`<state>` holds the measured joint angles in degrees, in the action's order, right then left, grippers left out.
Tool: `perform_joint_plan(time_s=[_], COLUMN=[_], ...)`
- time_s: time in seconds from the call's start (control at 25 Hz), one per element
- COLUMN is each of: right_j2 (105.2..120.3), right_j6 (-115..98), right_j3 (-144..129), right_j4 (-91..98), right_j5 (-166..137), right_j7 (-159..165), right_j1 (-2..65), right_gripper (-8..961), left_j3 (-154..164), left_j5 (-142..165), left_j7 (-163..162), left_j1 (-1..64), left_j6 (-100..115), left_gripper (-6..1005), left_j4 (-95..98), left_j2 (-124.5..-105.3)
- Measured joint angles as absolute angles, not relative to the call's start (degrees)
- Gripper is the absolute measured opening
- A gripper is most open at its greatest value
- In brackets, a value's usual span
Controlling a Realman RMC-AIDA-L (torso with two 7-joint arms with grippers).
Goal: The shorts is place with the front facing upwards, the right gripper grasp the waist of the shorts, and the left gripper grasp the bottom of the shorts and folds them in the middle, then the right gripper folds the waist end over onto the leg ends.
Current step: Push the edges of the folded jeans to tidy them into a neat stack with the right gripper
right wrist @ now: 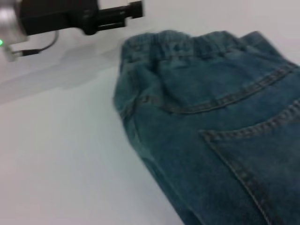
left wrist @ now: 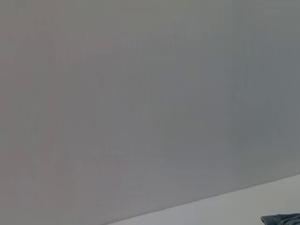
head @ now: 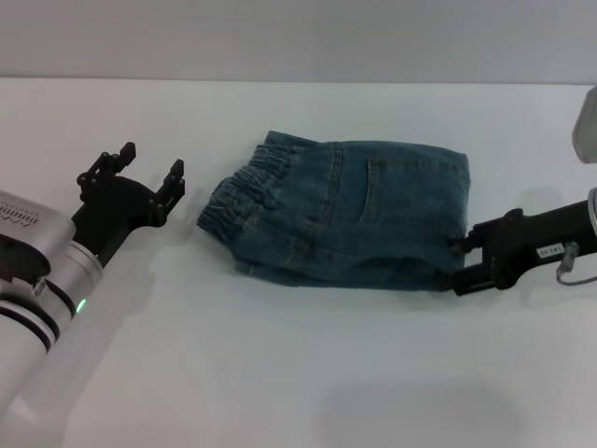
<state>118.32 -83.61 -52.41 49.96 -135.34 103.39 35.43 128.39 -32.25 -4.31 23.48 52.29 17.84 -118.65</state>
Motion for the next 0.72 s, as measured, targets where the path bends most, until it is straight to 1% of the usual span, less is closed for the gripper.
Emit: perform_joint_plan(time_s=[0.48,0.72], right_j2=[118.38,118.74], right_j6=[-79.1,-85.1], right_j3=[-52.5,-52.4], right_j4=[49.9,53.4], right_j5=[-133.4,-126.6], right_j7=[103.2,98.2], right_j1=[34.9,31.4], right_gripper=[642,642], left_j3=[128.3,128.2], left_j5=[-32.3,-32.3], left_j7=[-4.3,-4.5], left_j1=[23.0,22.5], left_j6=[52.3,53.1], left_gripper=[681,681], left_j4=[17.8,18.0], left_j2=[-118.65,-118.64])
